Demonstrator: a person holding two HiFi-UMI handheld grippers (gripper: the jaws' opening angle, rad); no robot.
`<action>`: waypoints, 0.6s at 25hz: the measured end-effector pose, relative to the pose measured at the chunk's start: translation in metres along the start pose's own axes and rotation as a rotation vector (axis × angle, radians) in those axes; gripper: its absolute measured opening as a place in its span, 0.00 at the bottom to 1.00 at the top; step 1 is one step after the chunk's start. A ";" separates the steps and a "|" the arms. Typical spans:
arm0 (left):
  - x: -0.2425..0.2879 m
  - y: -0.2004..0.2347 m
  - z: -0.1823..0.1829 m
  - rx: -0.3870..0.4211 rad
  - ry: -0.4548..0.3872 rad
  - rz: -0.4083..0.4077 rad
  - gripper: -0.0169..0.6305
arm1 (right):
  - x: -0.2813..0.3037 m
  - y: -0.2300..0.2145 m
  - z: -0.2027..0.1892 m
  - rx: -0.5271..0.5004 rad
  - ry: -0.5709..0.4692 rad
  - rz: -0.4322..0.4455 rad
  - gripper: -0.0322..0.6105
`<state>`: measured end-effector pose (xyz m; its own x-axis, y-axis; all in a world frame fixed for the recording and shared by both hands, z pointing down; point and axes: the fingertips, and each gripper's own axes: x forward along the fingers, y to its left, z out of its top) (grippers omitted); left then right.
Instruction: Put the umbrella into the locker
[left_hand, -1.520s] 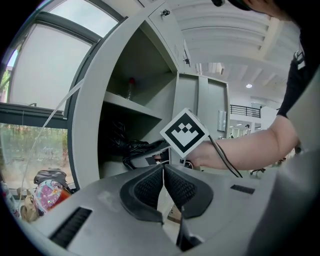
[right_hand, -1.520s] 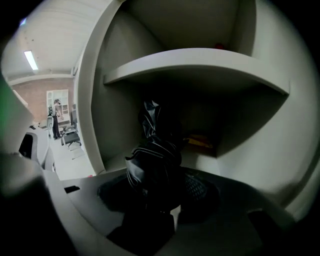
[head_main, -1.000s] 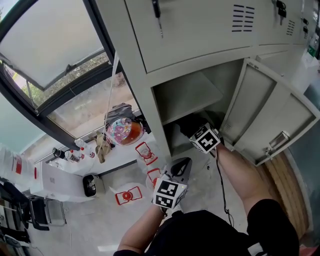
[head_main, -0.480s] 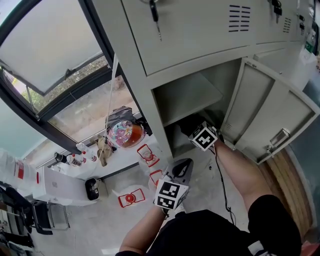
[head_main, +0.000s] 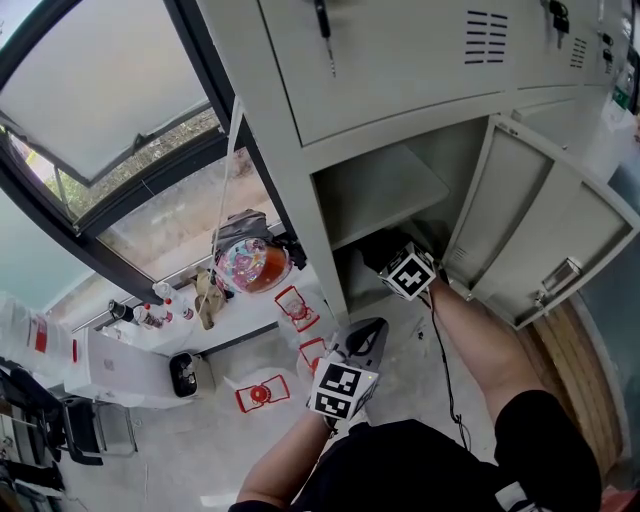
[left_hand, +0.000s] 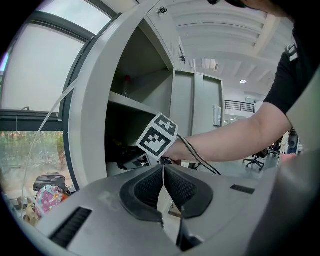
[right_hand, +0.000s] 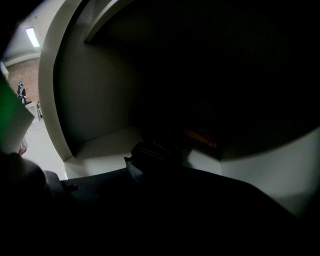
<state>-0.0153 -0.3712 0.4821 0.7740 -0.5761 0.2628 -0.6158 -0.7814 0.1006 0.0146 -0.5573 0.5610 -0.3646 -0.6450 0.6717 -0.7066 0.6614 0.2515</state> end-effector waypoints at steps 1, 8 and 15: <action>0.000 0.000 0.000 0.001 0.001 0.000 0.06 | -0.001 0.000 0.001 -0.002 -0.001 -0.003 0.50; 0.000 -0.002 0.000 -0.002 0.002 0.008 0.06 | -0.005 -0.005 0.004 -0.024 -0.012 -0.033 0.57; 0.001 -0.009 0.001 -0.004 -0.003 0.020 0.06 | -0.019 -0.008 0.014 -0.049 -0.073 -0.059 0.61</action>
<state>-0.0088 -0.3653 0.4803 0.7619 -0.5924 0.2619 -0.6318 -0.7687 0.0995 0.0189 -0.5562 0.5363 -0.3675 -0.7082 0.6028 -0.6985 0.6382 0.3238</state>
